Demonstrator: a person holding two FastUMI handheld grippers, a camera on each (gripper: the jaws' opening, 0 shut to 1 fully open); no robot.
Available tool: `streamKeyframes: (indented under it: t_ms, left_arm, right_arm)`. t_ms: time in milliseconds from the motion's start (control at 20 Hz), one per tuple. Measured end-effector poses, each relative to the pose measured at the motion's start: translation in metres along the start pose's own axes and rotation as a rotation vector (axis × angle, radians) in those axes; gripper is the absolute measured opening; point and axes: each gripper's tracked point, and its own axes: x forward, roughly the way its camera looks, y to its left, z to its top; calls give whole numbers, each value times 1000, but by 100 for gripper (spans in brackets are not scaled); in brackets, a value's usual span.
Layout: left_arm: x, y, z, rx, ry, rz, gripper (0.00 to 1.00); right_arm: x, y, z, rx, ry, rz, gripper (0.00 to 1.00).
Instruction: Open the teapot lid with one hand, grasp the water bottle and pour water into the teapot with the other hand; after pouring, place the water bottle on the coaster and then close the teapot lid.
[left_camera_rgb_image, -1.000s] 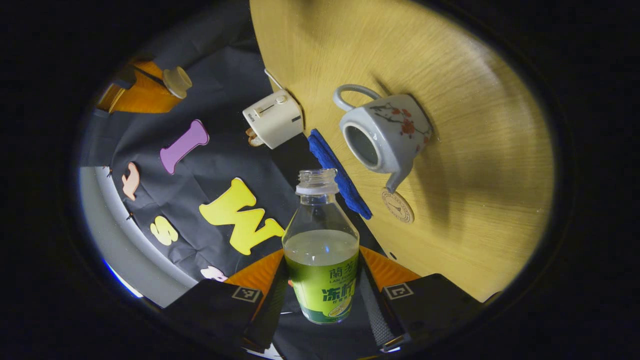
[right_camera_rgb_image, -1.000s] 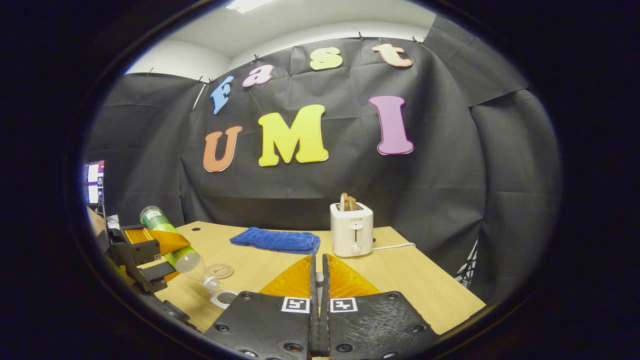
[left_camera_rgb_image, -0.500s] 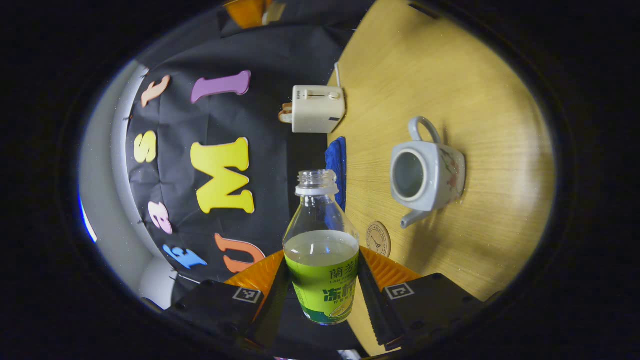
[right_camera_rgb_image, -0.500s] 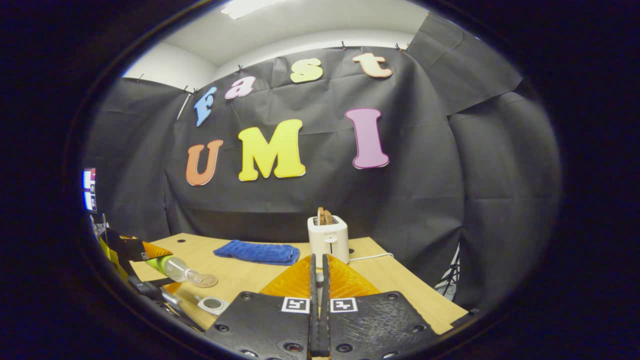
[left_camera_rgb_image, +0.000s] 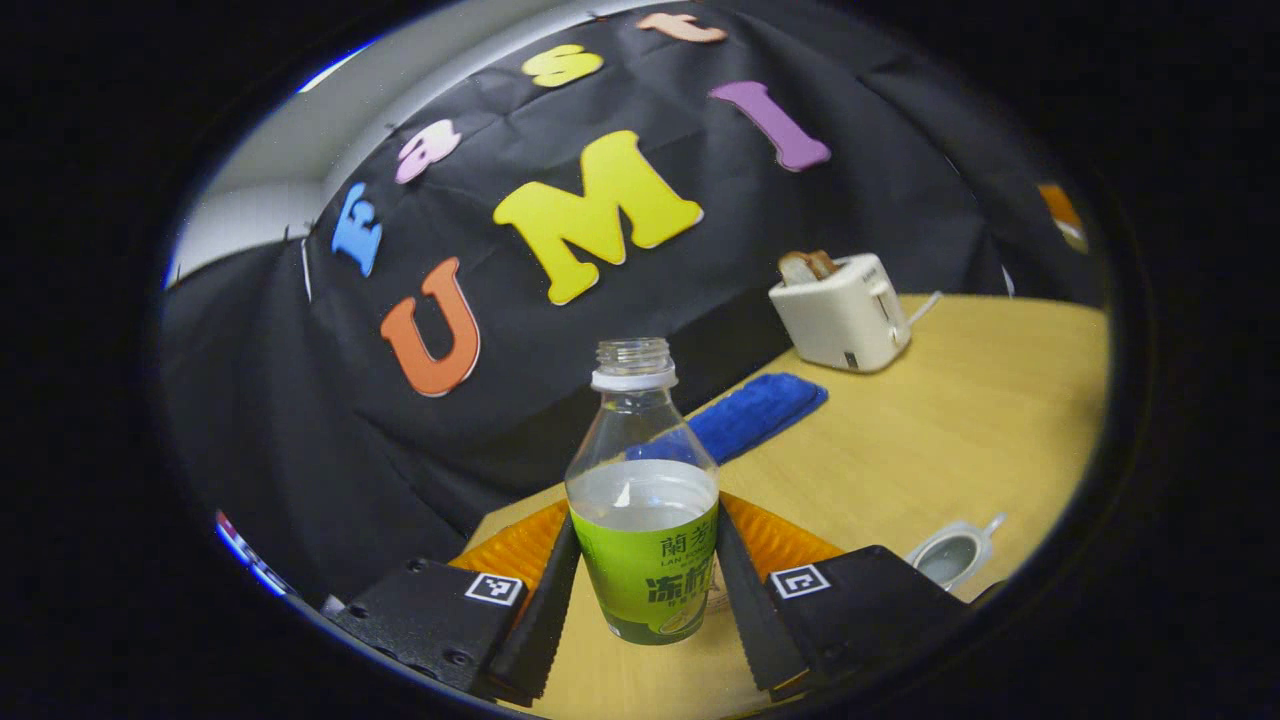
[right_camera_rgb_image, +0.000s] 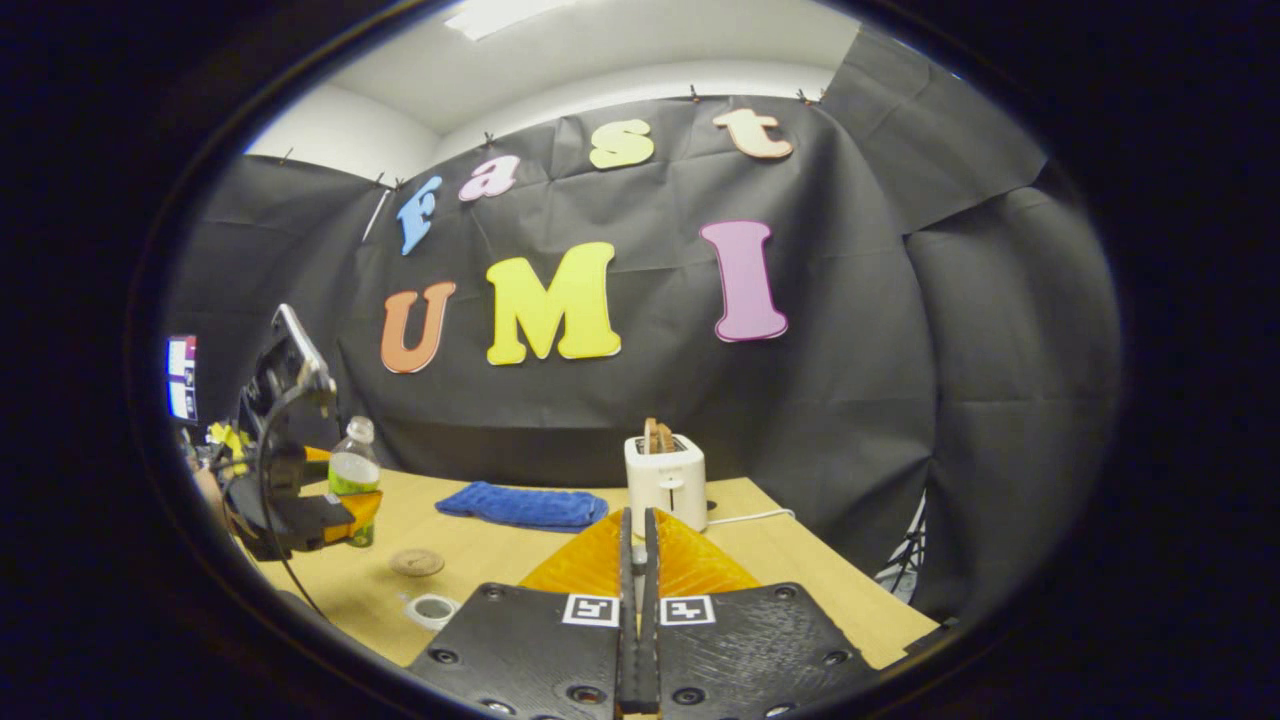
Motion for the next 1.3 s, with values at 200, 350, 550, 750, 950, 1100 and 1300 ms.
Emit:
streamKeyframes:
  t_ms: [200, 350, 550, 750, 950, 1100, 1300]
  left_arm:
    - [25, 15, 9, -314, -69, -17, 75]
    - [48, 16, -10, -372, -68, -7, 76]
    - [71, 24, -39, -429, -61, 30, 77]
    - [80, 14, -55, -445, -24, 4, 77]
    - [78, 4, -52, -388, -48, -18, 79]
    - [76, 3, -55, -364, -34, -12, 86]
    - [67, 6, -39, -362, -78, -15, 99]
  right_arm:
    - [2, 3, -1, -2, 4, 4, 0]
    - [1, 6, -1, 2, 4, 16, 0]
    - [7, 7, -9, 1, 24, 17, 0]
    - [11, 9, -15, 0, 35, 18, 0]
    - [13, 14, -20, -13, 49, 22, 0]
    - [15, 21, -25, -31, 60, 30, 0]
    - [15, 34, -30, -40, 68, 57, 0]
